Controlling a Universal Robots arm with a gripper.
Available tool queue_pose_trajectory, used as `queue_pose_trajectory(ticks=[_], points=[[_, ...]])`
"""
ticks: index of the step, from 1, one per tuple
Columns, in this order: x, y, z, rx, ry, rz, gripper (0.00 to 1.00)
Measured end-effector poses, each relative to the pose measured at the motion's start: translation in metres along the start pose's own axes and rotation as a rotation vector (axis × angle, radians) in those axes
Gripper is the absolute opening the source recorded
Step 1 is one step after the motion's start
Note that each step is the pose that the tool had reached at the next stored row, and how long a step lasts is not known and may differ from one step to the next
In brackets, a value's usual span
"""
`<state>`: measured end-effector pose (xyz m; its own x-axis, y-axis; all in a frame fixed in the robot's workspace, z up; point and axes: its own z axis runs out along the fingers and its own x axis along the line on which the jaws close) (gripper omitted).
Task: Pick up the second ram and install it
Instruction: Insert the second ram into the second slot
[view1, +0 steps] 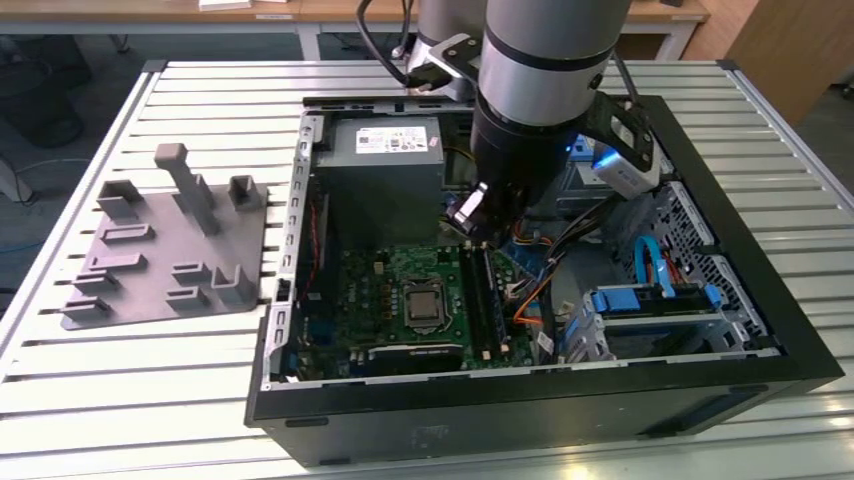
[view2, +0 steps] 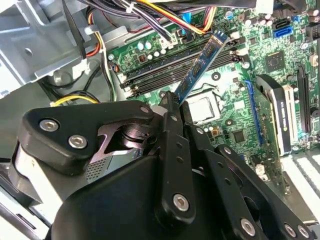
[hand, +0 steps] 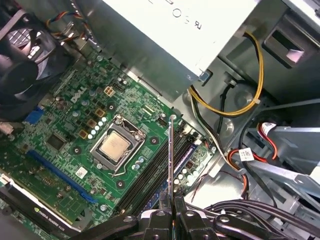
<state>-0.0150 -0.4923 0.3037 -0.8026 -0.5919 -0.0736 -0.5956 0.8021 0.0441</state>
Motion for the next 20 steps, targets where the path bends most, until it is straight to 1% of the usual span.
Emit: queue_pose_trajectory(ticks=[20], points=[[0.0001, 0.0, 0.0012, 0.012, -0.0072, 0.162, 0.14]])
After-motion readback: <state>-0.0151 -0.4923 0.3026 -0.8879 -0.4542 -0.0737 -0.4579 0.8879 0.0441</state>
